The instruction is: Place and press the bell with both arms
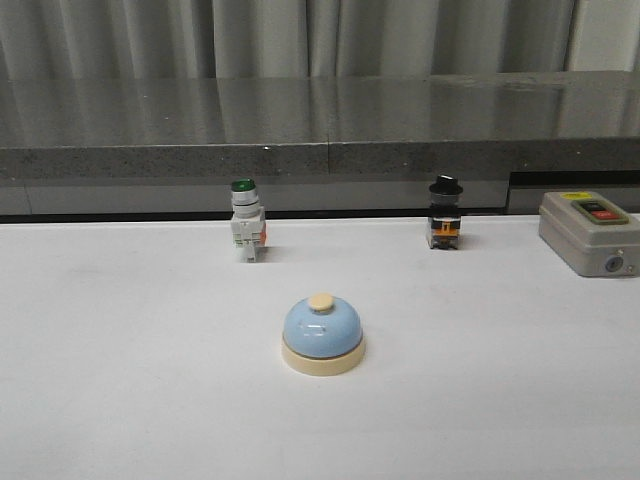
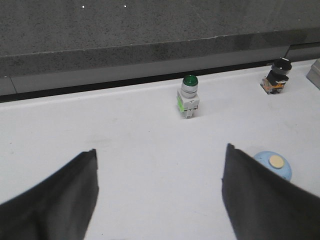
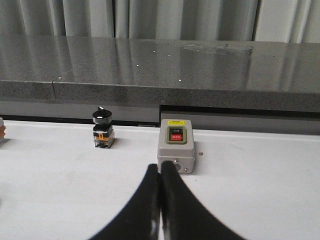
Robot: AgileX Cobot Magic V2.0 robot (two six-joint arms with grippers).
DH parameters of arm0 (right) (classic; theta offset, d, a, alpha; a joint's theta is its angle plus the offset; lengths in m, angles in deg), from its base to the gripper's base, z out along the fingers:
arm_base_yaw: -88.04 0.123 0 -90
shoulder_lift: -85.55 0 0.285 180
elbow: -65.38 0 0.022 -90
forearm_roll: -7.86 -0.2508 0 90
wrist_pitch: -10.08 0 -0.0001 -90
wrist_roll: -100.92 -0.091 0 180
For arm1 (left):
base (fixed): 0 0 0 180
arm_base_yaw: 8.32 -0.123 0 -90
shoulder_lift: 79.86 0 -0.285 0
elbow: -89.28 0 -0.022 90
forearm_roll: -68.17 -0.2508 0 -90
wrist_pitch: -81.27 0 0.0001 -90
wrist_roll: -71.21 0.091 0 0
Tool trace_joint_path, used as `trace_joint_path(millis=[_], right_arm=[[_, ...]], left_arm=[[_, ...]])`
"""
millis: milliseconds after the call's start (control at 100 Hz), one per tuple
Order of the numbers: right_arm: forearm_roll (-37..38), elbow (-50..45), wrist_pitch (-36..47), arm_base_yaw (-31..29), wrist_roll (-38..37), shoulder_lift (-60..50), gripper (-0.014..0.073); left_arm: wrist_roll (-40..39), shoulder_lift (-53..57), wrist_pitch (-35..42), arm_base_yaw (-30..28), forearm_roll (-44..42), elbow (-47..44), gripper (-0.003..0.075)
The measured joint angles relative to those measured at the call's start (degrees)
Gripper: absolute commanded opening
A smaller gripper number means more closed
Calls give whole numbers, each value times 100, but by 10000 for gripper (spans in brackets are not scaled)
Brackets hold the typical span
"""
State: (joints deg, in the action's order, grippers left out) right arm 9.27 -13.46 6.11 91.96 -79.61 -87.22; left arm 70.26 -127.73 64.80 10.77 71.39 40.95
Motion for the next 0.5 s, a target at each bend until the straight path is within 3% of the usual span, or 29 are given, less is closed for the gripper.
trace_joint_path(millis=[200,500], right_arm=[[0,0,0,0,0,0,-60],[0,0,0,0,0,0,-60]], left_arm=[[0,658,23,0,4,-301,-22],[0,717,45,0,13,-313,-19]])
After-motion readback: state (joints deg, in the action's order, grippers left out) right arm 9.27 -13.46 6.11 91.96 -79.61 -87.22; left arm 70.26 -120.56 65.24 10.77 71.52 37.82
